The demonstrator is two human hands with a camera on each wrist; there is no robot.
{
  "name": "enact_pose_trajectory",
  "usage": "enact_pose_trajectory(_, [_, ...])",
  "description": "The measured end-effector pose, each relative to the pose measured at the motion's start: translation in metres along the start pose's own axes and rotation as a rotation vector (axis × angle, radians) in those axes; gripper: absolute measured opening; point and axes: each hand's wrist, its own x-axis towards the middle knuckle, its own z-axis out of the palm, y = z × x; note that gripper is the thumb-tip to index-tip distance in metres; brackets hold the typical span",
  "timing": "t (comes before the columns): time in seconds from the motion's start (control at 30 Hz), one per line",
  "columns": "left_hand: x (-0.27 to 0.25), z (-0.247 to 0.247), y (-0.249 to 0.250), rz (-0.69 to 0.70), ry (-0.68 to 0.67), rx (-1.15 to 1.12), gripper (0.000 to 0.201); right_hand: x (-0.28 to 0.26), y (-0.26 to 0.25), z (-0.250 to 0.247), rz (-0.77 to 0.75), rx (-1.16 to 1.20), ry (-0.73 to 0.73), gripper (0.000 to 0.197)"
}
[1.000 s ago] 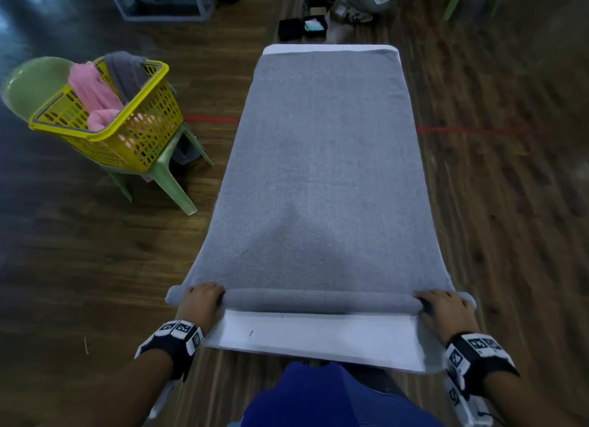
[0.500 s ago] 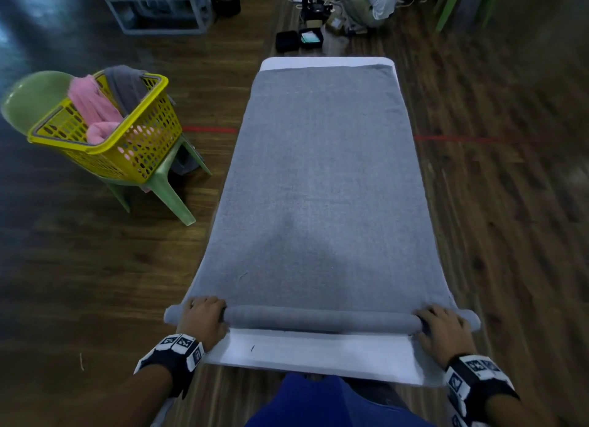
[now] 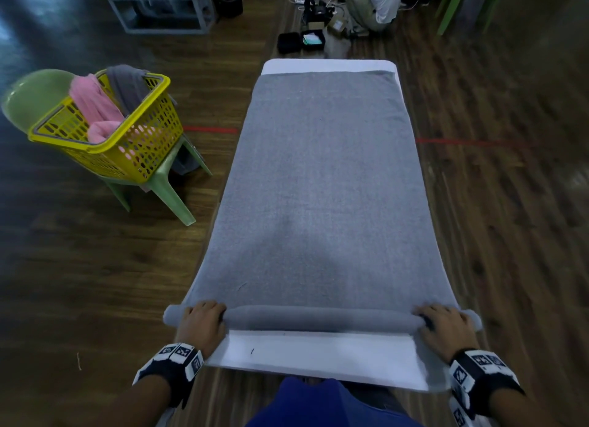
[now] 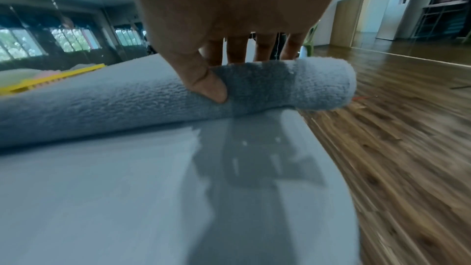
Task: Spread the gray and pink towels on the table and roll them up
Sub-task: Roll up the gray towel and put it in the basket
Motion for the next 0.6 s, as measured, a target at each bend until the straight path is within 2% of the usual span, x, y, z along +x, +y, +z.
enact_pose_trajectory(0.1, [0.011,-0.002,-0.001,0.022,0.087,-0.010,0.034,0.013,-0.003,-0.006,-0.013,0.064,0.124,0.026])
enact_pose_trajectory(0.13, [0.012,0.002,-0.002,0.009,0.079,-0.034,0.041,0.013,-0.004,-0.004,-0.019,0.093,0.149,0.026])
enact_pose_trajectory(0.2, [0.007,0.012,-0.004,-0.016,0.035,-0.032,0.046,0.007,-0.004,0.006,-0.059,0.127,0.125,0.032])
enact_pose_trajectory(0.27, [-0.002,0.018,-0.007,-0.013,0.005,-0.012,0.040,-0.002,-0.001,0.018,-0.105,0.113,0.103,0.031])
enact_pose_trajectory(0.33, [-0.007,0.018,-0.008,0.002,-0.011,-0.035,0.045,-0.007,0.004,0.023,-0.116,0.102,0.056,0.043])
enact_pose_trajectory(0.4, [-0.007,0.010,-0.006,0.003,-0.029,-0.026,0.038,-0.004,0.005,0.017,-0.086,0.088,0.034,0.049])
enact_pose_trajectory(0.47, [0.001,0.002,-0.004,0.004,-0.023,-0.001,0.029,0.008,0.003,0.006,-0.056,0.062,0.059,0.041])
enact_pose_trajectory(0.6, [0.012,0.007,-0.006,0.004,0.107,-0.028,0.033,0.022,-0.003,-0.003,-0.077,0.105,0.164,0.025])
